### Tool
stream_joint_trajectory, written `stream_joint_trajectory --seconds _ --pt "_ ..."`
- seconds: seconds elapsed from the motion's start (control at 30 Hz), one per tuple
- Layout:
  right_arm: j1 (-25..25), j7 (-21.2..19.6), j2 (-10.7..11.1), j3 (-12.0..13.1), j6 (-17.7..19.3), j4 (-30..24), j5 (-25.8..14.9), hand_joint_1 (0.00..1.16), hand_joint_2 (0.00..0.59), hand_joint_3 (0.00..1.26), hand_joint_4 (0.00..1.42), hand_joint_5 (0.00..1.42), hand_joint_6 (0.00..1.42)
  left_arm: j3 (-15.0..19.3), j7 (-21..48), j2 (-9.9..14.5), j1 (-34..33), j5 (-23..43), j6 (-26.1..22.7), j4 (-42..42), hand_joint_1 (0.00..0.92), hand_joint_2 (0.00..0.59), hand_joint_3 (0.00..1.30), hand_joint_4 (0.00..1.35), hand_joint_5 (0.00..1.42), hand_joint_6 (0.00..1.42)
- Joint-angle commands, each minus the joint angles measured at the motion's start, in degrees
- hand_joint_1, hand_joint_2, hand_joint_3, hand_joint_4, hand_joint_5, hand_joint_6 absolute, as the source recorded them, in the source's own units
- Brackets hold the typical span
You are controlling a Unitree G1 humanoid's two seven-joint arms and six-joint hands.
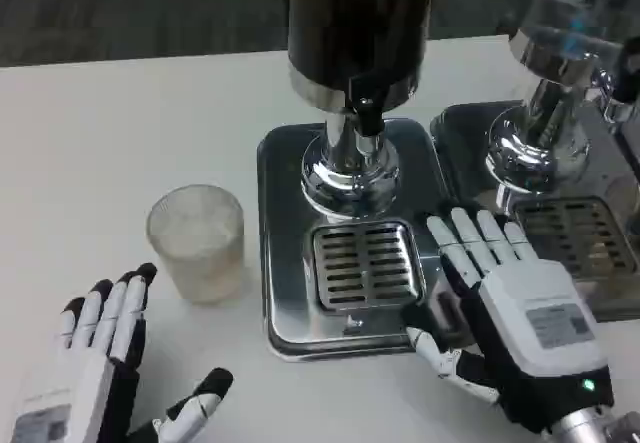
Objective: Grasp the cup under the faucet to collect the drink, then remove the cup.
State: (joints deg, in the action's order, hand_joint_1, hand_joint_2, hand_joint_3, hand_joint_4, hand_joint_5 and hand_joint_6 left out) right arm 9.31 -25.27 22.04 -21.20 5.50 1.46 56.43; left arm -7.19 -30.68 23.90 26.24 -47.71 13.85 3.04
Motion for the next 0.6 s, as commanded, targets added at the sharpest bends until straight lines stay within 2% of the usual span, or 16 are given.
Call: stream_joint_trajectory --seconds 0.03,0.5,0.6 --pt "0.1 0.6 0.1 0.0 -0.1 -0.6 -0.5 0.24 0.44 0.07 0.0 0.0 0.03 0.1 -0.9 0.1 0.5 -0.1 -0.3 -0.3 0.0 0.197 0.0 0.0 0.0 0.0" --pt "-0.1 0.7 -0.1 -0.1 -0.2 -0.4 -0.8 0.24 0.44 0.08 0.0 0.0 0.05 0.4 -2.4 0.0 1.2 -0.4 -0.4 -1.2 0.0 0.195 0.0 0.0 0.0 0.0" --pt "0.0 0.7 0.0 0.1 -0.1 -0.6 -1.0 0.24 0.44 0.08 0.0 0.0 0.05 1.0 -2.9 -0.5 1.7 0.3 -0.5 -2.0 0.0 0.188 0.04 0.0 0.05 0.0"
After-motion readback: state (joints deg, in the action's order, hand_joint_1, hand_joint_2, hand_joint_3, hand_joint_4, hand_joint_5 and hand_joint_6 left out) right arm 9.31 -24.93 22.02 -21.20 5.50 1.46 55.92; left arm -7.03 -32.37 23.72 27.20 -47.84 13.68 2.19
